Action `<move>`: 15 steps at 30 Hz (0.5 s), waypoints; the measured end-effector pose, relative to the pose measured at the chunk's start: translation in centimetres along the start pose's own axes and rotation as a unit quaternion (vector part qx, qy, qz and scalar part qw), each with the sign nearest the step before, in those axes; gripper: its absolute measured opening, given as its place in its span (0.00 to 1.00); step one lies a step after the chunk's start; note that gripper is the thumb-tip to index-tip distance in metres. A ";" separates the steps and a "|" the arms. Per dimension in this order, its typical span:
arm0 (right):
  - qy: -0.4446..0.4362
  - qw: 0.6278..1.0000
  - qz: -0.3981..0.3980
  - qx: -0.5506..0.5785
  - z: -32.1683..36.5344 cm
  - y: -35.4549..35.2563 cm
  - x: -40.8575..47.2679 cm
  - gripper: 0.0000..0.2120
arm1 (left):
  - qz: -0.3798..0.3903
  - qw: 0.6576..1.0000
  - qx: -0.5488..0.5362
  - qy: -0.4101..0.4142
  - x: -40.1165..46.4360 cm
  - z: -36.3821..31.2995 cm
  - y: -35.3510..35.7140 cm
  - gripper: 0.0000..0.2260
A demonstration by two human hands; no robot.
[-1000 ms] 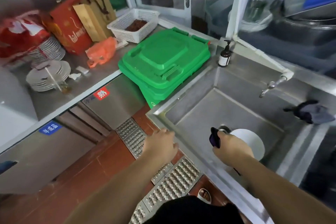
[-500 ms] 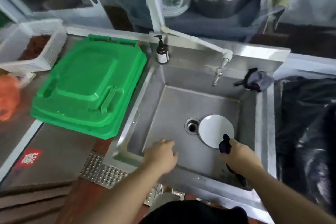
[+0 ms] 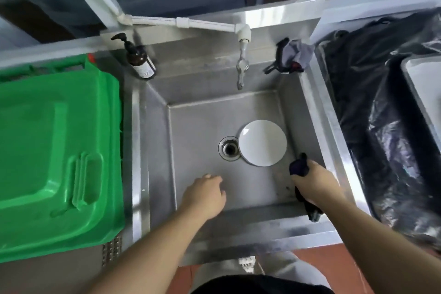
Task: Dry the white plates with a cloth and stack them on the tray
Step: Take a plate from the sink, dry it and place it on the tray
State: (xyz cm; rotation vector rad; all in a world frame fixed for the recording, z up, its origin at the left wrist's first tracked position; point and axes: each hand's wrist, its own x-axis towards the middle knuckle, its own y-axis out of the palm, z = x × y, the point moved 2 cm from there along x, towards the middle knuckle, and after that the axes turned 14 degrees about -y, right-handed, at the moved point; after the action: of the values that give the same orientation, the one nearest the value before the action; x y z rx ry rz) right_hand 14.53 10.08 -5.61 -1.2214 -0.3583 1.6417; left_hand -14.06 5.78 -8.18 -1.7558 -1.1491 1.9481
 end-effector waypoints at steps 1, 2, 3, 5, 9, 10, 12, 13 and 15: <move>0.006 1.000 -0.004 0.017 -0.2 0.4 0.5 0.10 | 0.005 1.000 0.004 0.003 0.6 -0.5 0.1 0.20; 0.015 0.999 -0.004 0.034 -0.5 0.8 0.9 0.10 | 0.011 1.000 0.006 0.004 1.2 -1.0 0.2 0.21; 0.023 0.999 -0.006 0.049 -0.8 1.1 1.4 0.10 | 0.017 1.000 0.004 0.001 1.8 -1.4 0.3 0.21; 0.036 0.997 -0.008 0.069 -1.4 1.6 2.5 0.10 | 0.030 0.999 -0.010 -0.009 3.2 -2.3 0.6 0.21; 0.063 0.992 -0.010 0.109 -2.7 2.9 4.8 0.11 | 0.047 0.999 -0.020 -0.020 6.4 -4.0 1.8 0.20; 0.068 0.991 -0.009 0.118 -3.0 3.3 5.4 0.11 | 0.047 0.998 -0.022 -0.020 7.3 -4.4 2.2 0.20; 0.078 0.987 -0.002 0.141 -3.6 4.2 6.6 0.11 | 0.052 0.998 -0.027 -0.024 8.8 -5.1 3.0 0.20; 0.083 0.985 -0.001 0.154 -3.9 4.6 7.2 0.12 | 0.055 0.998 -0.033 -0.026 9.7 -5.4 3.5 0.20; 0.096 0.980 0.001 0.177 -4.6 5.6 8.5 0.12 | 0.059 0.996 -0.056 -0.033 11.4 -6.1 4.4 0.20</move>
State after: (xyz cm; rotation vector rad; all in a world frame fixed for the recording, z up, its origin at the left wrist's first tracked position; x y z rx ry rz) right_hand 15.66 13.35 -16.23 -1.0945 0.0553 1.4959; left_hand -9.68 12.82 -19.06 -1.8678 -1.2258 2.0610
